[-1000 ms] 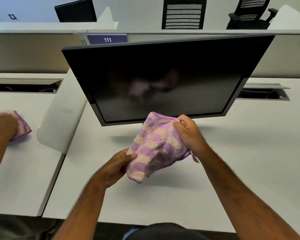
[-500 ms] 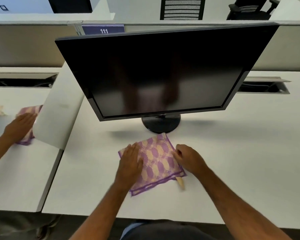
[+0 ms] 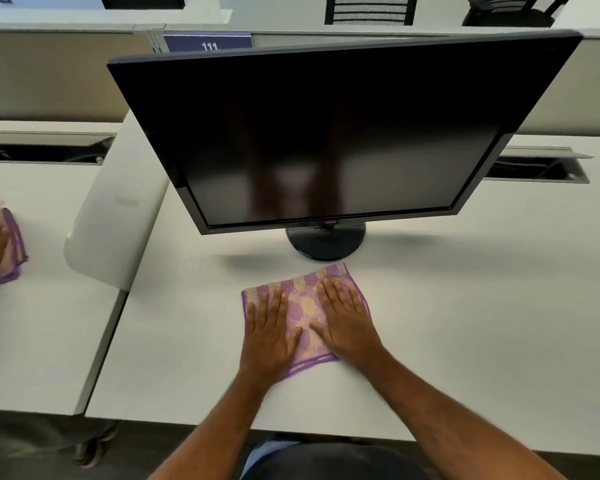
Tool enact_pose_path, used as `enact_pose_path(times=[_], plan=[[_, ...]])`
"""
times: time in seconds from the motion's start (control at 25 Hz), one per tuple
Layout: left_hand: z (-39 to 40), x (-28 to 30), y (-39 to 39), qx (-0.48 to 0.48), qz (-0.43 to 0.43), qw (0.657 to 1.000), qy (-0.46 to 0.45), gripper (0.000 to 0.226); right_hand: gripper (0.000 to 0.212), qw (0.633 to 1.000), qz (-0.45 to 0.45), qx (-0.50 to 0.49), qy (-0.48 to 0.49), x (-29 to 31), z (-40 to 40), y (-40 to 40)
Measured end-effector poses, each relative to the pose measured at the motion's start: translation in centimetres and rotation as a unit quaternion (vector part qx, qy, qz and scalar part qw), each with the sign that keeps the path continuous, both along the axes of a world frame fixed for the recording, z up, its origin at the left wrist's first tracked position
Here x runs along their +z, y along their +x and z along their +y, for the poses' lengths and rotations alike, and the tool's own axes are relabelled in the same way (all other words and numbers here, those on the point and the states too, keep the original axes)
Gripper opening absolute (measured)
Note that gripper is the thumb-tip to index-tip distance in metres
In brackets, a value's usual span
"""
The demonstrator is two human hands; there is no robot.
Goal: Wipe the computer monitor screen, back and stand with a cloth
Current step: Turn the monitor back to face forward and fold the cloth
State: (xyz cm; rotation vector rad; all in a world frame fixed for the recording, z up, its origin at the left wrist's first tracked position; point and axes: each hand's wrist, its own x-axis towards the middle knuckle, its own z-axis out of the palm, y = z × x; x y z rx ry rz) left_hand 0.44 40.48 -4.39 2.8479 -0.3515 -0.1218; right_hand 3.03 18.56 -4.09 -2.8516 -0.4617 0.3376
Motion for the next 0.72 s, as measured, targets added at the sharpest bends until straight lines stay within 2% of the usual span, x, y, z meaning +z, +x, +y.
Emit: enact_pose_path(times=[0.2, 0.32, 0.4, 0.48, 0.56, 0.64, 0.72], plan=[[1.8, -0.1, -0.6, 0.095, 0.022, 0.995, -0.02, 0.086, 0.092, 0.998, -0.001, -0.07, 0.006, 0.5, -1.1, -0.5], [3.0, 0.6, -0.8, 0.201, 0.037, 0.977, -0.063, 0.091, 0.085, 0.983, -0.032, -0.175, 0.045, 1.3, -2.4, -0.6], [3.1, 1.4, -0.7, 0.272, 0.015, 0.959, -0.076, 0.082, 0.07, 0.966, -0.062, -0.245, 0.055, 1.7, -3.4, -0.4], [2.5, 2.3, -0.3, 0.293, -0.008, 0.953, -0.072, 0.061, 0.058, 0.961, -0.052, -0.267, 0.056, 2.0, -4.1, -0.1], [1.6, 2.8, 0.3, 0.308, 0.038, 0.949, -0.059, 0.049, 0.051, 0.962, -0.012, -0.267, 0.062, 2.5, -4.5, 0.3], [0.9, 2.9, 0.9, 0.322, 0.092, 0.94, -0.06, 0.047, 0.04, 0.959, 0.021, -0.271, 0.078, 3.0, -4.6, 0.6], [0.2, 3.2, 1.3, 0.344, 0.119, 0.92, -0.145, 0.045, 0.029, 0.954, 0.04, -0.279, 0.096, 3.6, -4.8, 0.7]])
